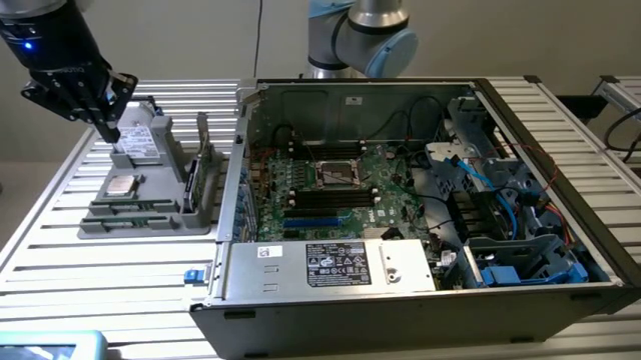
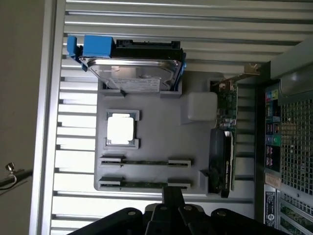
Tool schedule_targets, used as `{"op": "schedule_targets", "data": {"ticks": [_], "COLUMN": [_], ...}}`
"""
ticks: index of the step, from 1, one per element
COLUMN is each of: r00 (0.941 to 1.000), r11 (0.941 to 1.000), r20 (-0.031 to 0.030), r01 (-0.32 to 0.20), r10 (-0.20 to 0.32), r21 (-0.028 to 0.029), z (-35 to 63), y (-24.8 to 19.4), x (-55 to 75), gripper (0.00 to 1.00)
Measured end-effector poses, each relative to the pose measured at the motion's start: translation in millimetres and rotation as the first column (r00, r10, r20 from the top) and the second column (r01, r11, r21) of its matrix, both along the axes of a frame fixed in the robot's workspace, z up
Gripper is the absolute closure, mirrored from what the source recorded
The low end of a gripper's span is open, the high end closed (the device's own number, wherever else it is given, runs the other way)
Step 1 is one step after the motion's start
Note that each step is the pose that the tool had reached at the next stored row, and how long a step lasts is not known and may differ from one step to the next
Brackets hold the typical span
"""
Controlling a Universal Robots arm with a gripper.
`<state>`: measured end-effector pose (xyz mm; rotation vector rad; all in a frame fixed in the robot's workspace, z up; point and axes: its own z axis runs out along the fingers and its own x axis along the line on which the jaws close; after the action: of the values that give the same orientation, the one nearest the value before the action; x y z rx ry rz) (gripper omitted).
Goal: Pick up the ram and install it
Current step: 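Reach for the ram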
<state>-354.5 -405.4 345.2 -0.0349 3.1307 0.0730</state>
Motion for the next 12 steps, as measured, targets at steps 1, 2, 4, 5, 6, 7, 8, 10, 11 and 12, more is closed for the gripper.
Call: {"op": "schedule_targets", "data": {"ticks": [1, 2, 4, 5, 6, 7, 8, 10, 11, 12], "r00": [1.0, 1.0, 1.0, 1.0, 1.0, 1.0, 1.0, 1.0, 1.0, 1.0], "r11": [1.0, 1.0, 0.9999, 0.9999, 0.9999, 0.9999, 0.9999, 0.9999, 0.9999, 0.9999], "r20": [0.0001, -0.0001, -0.0002, -0.0002, -0.0002, -0.0001, -0.0001, -0.0007, -0.001, -0.0011], "r01": [-0.001, -0.002, -0.002, -0.002, -0.003, -0.003, -0.003, -0.003, -0.003, -0.004], "r10": [0.001, 0.002, 0.002, 0.002, 0.003, 0.003, 0.003, 0.003, 0.003, 0.004], "r21": [-0.0048, -0.0091, -0.0143, -0.0155, -0.0162, -0.0163, -0.0163, -0.0164, -0.0164, -0.0164], "z": [-0.8, -1.5, -4.1, -5.5, -7.0, -8.8, -10.6, -14.1, -15.5, -16.7], "y": [0.1, 0.2, 0.8, 1.7, 2.6, 3.5, 4.4, 5.8, 5.9, 5.9], "x": [-0.8, -1.3, -1.3, -1.4, -1.4, -1.4, -1.4, -1.4, -1.3, -1.3], "gripper": [0.89, 0.89, 0.89, 0.89, 0.89, 0.89, 0.89, 0.89, 0.89, 0.89]}}
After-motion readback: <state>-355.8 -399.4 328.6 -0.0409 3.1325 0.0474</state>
